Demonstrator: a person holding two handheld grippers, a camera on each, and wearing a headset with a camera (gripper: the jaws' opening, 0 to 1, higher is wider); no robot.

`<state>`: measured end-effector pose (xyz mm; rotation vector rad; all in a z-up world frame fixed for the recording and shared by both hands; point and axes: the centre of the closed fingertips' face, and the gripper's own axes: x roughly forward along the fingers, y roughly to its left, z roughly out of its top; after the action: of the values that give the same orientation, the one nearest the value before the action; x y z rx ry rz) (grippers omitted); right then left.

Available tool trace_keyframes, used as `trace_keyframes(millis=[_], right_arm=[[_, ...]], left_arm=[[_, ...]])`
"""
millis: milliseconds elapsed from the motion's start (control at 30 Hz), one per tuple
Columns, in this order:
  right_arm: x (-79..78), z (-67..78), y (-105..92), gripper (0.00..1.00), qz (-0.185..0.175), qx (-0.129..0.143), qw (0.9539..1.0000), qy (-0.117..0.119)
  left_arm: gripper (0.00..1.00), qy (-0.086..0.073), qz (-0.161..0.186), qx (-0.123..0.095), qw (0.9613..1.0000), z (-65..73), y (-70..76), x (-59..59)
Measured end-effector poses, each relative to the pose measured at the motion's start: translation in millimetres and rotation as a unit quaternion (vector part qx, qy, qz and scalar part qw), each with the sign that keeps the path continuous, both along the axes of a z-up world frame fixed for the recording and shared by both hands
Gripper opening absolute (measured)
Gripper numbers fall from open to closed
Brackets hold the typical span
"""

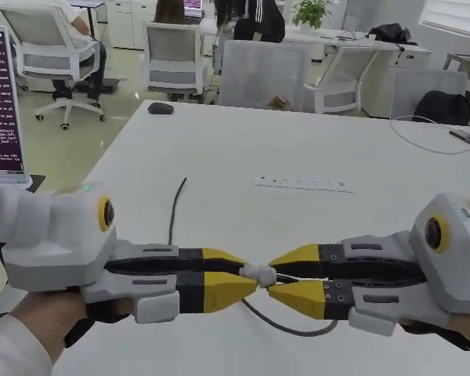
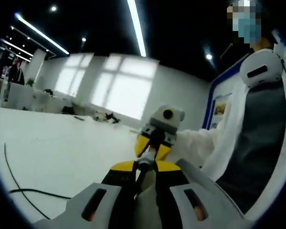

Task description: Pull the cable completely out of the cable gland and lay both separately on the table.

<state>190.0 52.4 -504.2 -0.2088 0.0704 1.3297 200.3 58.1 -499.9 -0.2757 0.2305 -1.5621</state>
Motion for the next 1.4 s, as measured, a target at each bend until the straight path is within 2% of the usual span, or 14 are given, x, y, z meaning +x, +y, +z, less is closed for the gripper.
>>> trace_keyframes(millis=[133,233,267,333,367,467,700,800,900,967,1000,1033,1133,1400], right_arm=[[0.6,-5.4,-7.1,0.07,-0.007,-0.008,0.9999,0.001],[-2.0,-5.6,-8.1,0.04,-0.007,-0.004,1.0000,-0.004],[-2.9,-5.6,-8.2,0.04,-0.007,-0.004,0.9999,-0.007],[-3.1,-4.9,-10.3,0.04,-0.012,-0.002,0.9997,-0.021],[-4.4,-4.5,-11.6,0.04,-0.010,0.002,0.9998,-0.020],[-5.8,-2.3,-12.4,0.04,-0.012,0.012,0.9996,-0.021],[-8.7,4.8,-5.9,0.04,-0.003,0.034,0.9992,-0.020],[-8.2,6.9,-1.0,0.04,0.000,0.040,0.9990,-0.021],[-8.5,8.0,2.0,0.04,0.004,0.045,0.9988,-0.019],[-10.1,8.4,4.5,0.04,0.009,0.043,0.9988,-0.020],[-10.6,7.2,4.8,0.04,0.010,0.039,0.9990,-0.021],[-11.4,7.0,5.0,0.04,0.013,0.038,0.9990,-0.020],[-9.9,7.8,3.8,0.04,0.012,0.041,0.9990,-0.016],[-10.2,1.7,5.4,0.04,0.014,0.024,0.9995,-0.015]], left_arm=[[0.15,-0.001,0.005,-0.003,1.0000,0.4,0.5,1.0],[0.16,-0.016,0.002,-0.003,0.9999,0.8,-1.6,-2.6],[0.16,-0.025,0.002,-0.004,0.9997,0.8,-2.2,-3.2],[0.16,-0.063,0.008,-0.008,0.9979,1.3,-4.5,-3.4],[0.16,-0.066,0.004,-0.011,0.9978,1.4,-5.5,-6.6],[0.23,-0.060,-0.005,-0.036,0.9976,9.4,-7.8,-10.8],[0.27,-0.069,-0.008,-0.041,0.9967,8.9,-11.2,-13.1],[0.25,-0.045,-0.010,-0.046,0.9979,9.7,-9.4,-10.9],[0.24,-0.071,-0.009,-0.033,0.9969,5.8,-10.8,-12.7],[0.21,-0.071,-0.017,-0.025,0.9970,3.4,-12.7,-15.7],[0.17,-0.073,-0.043,-0.018,0.9963,0.3,-11.5,-23.8],[0.17,-0.064,-0.024,-0.023,0.9974,2.9,-12.5,-16.3],[0.17,-0.067,-0.025,-0.030,0.9970,6.1,-12.6,-15.6],[0.16,-0.067,-0.026,-0.011,0.9974,2.1,-13.9,-14.0]])
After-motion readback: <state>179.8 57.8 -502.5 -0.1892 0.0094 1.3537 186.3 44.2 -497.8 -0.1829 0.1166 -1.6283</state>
